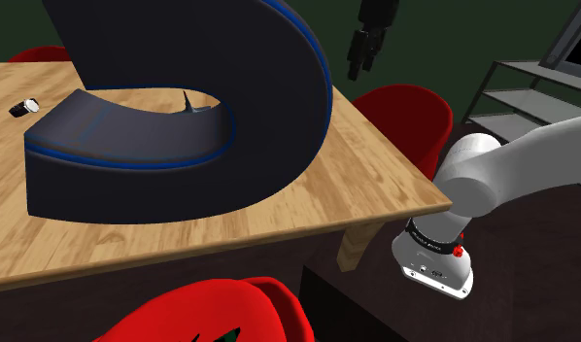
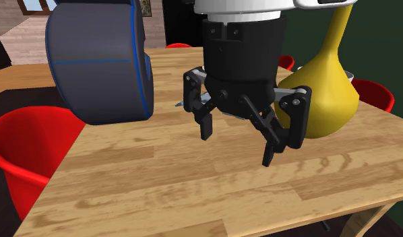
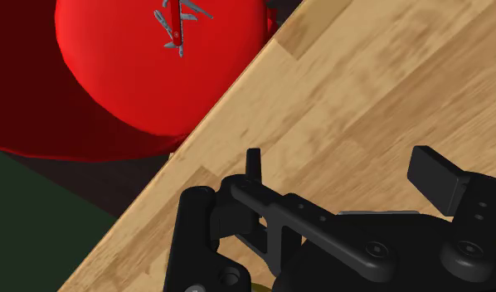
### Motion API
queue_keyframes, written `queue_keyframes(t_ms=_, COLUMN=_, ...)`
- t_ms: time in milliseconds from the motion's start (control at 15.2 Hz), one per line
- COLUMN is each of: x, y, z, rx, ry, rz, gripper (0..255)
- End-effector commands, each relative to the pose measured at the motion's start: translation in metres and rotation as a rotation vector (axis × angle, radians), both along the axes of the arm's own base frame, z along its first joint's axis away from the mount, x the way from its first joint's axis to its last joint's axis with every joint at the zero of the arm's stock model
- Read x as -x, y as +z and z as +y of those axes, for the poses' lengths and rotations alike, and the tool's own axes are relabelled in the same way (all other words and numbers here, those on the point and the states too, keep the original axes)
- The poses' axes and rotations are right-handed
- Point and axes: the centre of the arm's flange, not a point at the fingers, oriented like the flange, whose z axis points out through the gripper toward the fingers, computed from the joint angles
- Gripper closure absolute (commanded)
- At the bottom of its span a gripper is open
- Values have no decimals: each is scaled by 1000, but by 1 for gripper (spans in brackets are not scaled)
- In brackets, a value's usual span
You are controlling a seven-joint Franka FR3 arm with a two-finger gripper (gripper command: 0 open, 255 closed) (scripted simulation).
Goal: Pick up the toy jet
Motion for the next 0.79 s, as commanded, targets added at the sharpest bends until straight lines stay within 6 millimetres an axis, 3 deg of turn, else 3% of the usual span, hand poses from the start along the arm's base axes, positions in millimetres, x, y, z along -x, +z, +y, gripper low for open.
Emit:
queue_keyframes(t_ms=0, x=0, y=0, z=0, rx=0, ry=0, rz=0, gripper=0)
queue_keyframes(t_ms=726, x=-91, y=-27, z=101, rx=-72, ry=-78, rz=16, gripper=0)
